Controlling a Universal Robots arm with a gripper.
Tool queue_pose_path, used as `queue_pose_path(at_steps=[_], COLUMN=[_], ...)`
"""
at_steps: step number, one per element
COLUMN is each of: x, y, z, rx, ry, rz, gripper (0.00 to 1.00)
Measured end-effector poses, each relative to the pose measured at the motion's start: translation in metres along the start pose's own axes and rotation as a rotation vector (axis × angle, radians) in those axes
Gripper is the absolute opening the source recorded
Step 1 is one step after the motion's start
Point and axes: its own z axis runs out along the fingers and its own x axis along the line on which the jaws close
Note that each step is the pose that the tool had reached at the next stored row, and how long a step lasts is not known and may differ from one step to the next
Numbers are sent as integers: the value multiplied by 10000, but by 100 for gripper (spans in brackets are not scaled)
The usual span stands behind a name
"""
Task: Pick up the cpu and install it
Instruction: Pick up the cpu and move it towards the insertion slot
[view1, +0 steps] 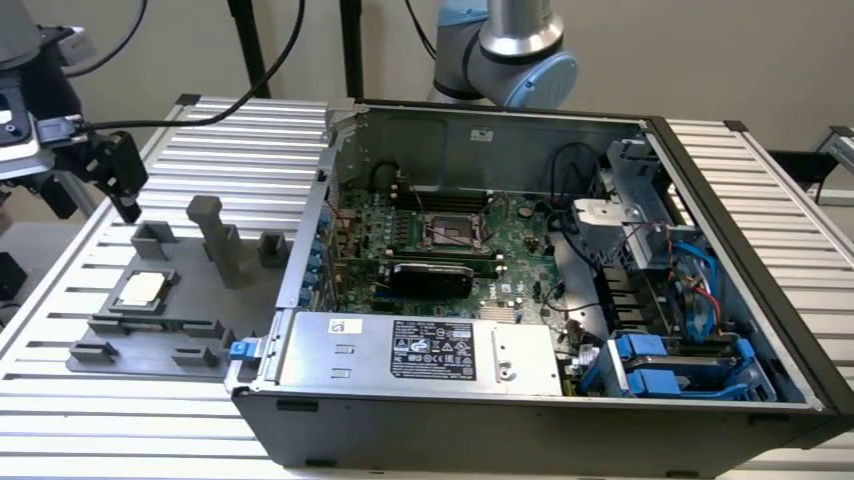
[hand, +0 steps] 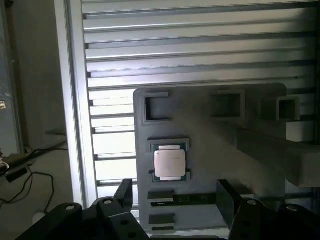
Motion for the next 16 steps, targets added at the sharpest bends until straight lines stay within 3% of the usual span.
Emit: queue_pose_path(at_steps=[16], x=[0], y=[-99], z=[295], rx=[0], ry=[0], rz=[5], gripper=[77])
